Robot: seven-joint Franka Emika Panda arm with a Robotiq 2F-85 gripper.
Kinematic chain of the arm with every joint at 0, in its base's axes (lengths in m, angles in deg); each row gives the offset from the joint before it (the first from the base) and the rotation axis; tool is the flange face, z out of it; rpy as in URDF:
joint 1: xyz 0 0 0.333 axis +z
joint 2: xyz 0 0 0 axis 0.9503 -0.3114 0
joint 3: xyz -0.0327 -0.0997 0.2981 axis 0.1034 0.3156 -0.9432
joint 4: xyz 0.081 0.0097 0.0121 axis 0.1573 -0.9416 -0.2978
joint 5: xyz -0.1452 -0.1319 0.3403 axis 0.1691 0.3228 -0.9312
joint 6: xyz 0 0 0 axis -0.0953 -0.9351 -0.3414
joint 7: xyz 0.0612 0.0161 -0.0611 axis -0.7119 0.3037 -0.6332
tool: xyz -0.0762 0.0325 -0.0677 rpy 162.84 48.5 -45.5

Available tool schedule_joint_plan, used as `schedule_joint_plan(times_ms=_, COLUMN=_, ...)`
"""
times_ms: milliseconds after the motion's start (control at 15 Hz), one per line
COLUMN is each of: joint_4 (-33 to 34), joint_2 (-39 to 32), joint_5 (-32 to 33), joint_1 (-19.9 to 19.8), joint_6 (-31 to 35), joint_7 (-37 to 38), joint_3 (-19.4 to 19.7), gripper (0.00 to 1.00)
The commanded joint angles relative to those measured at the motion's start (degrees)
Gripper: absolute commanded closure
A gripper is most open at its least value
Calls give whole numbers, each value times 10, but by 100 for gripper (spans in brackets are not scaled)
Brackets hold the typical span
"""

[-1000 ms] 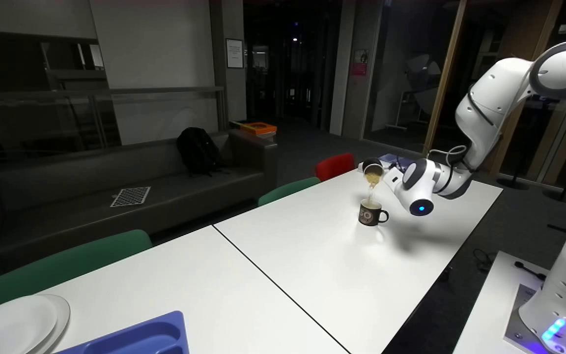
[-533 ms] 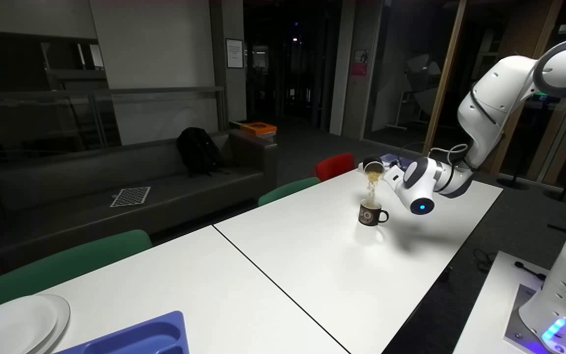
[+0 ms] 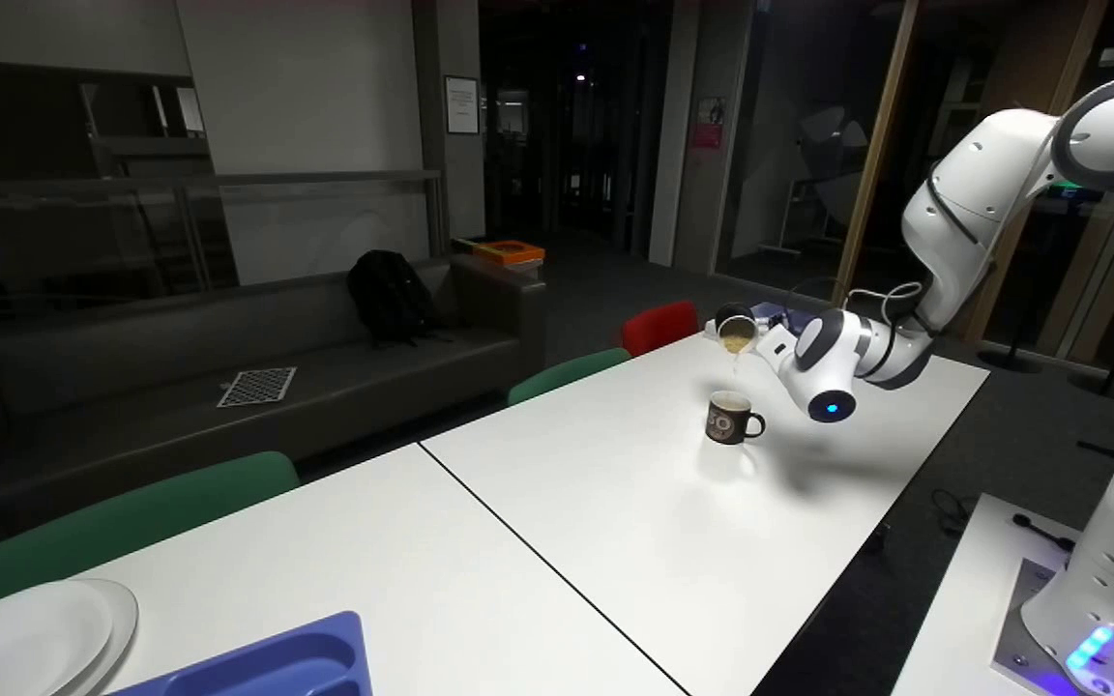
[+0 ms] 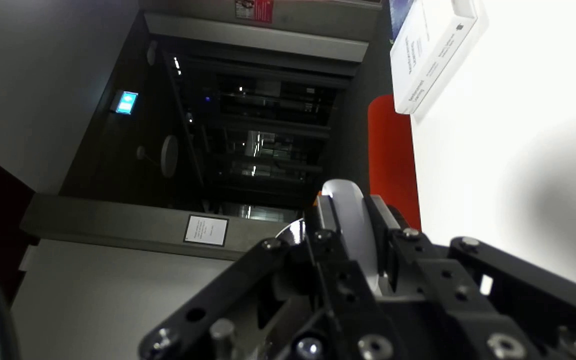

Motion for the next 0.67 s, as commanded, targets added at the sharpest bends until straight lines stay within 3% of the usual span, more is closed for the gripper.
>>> schedule_joint_plan(times_ms=0, joint_4=-28, joint_2=40, joint_5=20, joint_1=2, joint_6=-39, joint_7=-3, joint_3=-2, gripper=95)
schedule_joint_plan(times_ms=600, joint_4=-38, joint_2=45, joint_5=21, joint_1=4, joint_6=-67, joint_7=-3, joint_3=-4, gripper=95)
